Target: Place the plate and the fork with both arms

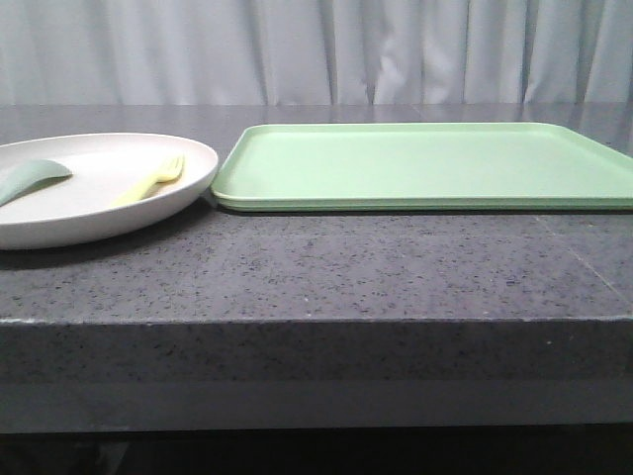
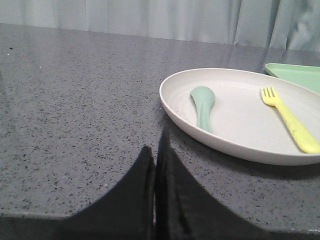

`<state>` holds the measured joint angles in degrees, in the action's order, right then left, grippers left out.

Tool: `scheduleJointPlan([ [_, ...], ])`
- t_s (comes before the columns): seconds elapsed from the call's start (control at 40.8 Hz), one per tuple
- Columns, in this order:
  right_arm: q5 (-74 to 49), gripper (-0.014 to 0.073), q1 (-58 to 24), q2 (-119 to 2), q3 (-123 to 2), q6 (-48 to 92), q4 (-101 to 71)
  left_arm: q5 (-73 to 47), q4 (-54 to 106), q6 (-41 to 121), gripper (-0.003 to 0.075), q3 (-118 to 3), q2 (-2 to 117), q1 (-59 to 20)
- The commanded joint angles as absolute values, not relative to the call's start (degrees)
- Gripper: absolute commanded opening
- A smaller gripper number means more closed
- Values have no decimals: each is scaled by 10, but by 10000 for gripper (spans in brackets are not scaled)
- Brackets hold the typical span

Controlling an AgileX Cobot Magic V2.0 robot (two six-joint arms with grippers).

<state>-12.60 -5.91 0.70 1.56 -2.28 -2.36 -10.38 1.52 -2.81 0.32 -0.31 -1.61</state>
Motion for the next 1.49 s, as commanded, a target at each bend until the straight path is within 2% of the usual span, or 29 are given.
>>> scheduleJointPlan([
  [0.0, -80, -119, -57, 17, 14, -19, -17, -53, 17, -32, -18, 5, -15, -15],
  [1.102, -71, -119, -57, 17, 14, -19, -17, -52, 17, -32, -18, 5, -15, -15],
  [1.372, -36, -119, -57, 17, 14, -19, -17, -15, 17, -32, -18, 5, -15, -15],
  [1.47, -26, -119, -57, 17, 13, -19, -17, 32, 17, -32, -18, 5, -15, -15],
])
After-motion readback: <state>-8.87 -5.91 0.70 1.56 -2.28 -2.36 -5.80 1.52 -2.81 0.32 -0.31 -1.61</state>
